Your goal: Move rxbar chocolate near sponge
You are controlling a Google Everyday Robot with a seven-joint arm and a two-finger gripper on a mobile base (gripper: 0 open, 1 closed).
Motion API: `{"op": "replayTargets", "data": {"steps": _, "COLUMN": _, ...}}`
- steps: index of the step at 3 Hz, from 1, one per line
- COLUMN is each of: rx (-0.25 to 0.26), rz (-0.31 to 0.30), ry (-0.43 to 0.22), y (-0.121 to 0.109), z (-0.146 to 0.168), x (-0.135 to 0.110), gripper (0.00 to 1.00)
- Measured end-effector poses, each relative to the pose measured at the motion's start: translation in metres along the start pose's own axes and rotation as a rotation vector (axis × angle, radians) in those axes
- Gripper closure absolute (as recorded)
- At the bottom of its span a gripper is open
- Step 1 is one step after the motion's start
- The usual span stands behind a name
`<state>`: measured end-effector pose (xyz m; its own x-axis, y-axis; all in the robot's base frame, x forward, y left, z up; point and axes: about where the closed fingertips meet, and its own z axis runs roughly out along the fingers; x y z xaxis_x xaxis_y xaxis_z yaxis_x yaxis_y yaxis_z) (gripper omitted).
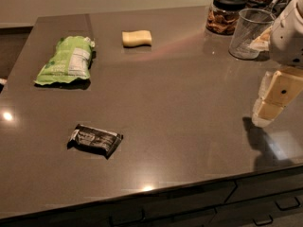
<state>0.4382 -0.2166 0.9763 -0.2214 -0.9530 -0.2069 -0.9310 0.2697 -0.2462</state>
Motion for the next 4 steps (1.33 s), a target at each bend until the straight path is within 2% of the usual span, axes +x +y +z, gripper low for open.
{"op": "replayTargets", "data": {"steps": 1, "rx": 0.000, "rz": 0.000, "ry": 0.000, "y": 0.000, "z": 0.000, "x": 0.000, "gripper": 0.00}}
{"op": "replayTargets", "data": {"steps": 2, "rx": -0.016, "rz": 0.009, "ry": -0.059, "y": 0.008, "z": 0.002, "x": -0.013, "gripper": 0.00}}
{"op": "replayTargets", "data": {"steps": 3, "rx": -0.040, "rz": 0.039, "ry": -0.147, "y": 0.024, "z": 0.010, "x": -0.031, "gripper": 0.00}}
{"op": "replayTargets", "data": {"steps": 4, "rx": -0.061, "rz": 0.087, "ry": -0.253, "y": 0.043, "z": 0.030, "x": -0.058, "gripper": 0.00}}
